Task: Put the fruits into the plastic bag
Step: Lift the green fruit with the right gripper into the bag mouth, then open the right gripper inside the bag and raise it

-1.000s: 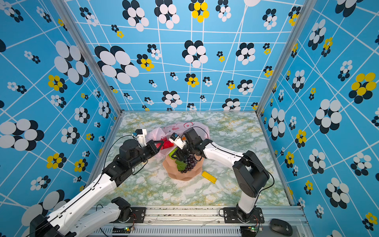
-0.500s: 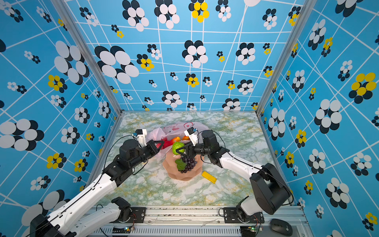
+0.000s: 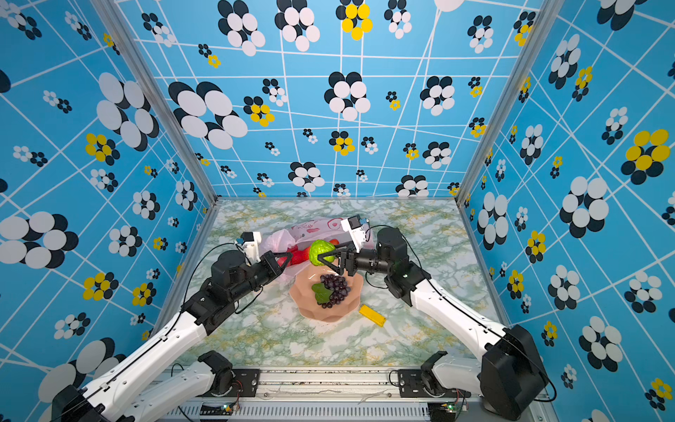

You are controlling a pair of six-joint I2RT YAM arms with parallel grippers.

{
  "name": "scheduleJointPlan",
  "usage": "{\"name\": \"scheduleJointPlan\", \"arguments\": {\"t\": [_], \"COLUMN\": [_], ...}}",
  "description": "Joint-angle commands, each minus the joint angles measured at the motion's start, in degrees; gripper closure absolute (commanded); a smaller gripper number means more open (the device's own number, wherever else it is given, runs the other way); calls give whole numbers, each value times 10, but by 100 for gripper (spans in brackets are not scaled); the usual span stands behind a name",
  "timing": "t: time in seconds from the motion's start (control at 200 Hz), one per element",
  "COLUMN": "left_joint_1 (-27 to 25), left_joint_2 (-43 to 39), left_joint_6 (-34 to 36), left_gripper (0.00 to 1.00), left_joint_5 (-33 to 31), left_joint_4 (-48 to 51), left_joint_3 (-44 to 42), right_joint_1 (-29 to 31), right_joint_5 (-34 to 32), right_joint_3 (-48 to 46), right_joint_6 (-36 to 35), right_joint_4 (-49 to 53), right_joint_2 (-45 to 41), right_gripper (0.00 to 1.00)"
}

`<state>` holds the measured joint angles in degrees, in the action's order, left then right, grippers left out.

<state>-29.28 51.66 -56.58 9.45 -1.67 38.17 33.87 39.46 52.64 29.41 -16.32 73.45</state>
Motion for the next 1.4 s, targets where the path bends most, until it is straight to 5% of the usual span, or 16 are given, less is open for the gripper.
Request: {"name": "scheduleJointPlan", "arguments": {"t": [0.0, 0.79, 1.4], "left_joint_1": [-4, -10, -11], "left_joint_2": [-9, -6, -33], "left_joint_6": [-3, -1, 3], "left_gripper": [100, 100, 100], "left_joint_5": [5, -5, -16], "left_joint_4": [-3, 2, 18], "left_joint_3": [-5, -1, -8], "right_joint_1": [-2, -1, -9], "right_joint_5": [-6, -22, -127], "right_joint_3": [40, 118, 264], "right_joint_6": [2, -76, -169], "right_joint_4": [46, 106, 232], "right_joint_2": [42, 195, 337], "right_gripper": [38, 39, 38]}}
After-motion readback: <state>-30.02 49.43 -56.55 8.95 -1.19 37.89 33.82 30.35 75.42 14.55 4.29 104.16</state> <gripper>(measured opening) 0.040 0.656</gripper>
